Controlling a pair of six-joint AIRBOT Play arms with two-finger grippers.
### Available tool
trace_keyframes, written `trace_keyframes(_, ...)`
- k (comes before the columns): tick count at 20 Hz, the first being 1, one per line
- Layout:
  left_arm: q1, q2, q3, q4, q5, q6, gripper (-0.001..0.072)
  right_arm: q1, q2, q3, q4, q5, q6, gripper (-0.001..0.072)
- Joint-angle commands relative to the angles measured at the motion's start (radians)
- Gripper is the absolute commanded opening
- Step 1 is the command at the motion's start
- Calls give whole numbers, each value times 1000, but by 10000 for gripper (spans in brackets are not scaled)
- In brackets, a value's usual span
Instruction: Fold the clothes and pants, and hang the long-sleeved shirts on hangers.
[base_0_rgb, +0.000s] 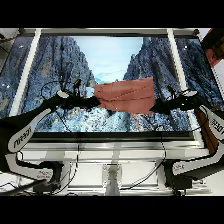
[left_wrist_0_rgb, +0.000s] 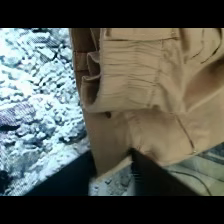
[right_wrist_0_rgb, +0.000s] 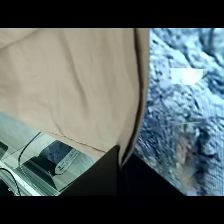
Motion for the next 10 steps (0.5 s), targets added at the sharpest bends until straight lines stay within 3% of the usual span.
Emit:
trace_keyframes(1, -8, -9, 0, -1, 39, 0, 123, 0, 0, 1, -62, 20, 0, 10)
trace_keyframes(2, -7, -9, 0, -1, 47, 0, 34, 0, 0, 1, -62, 24, 0, 10)
trace_keyframes(3, -6, -8, 2, -1, 46, 0, 11, 0, 1, 1, -62, 32, -1, 10)
trace_keyframes(10, 47, 82, 97, 11, -131, 106, 9, 0, 162, 1, -55, 146, -95, 10)
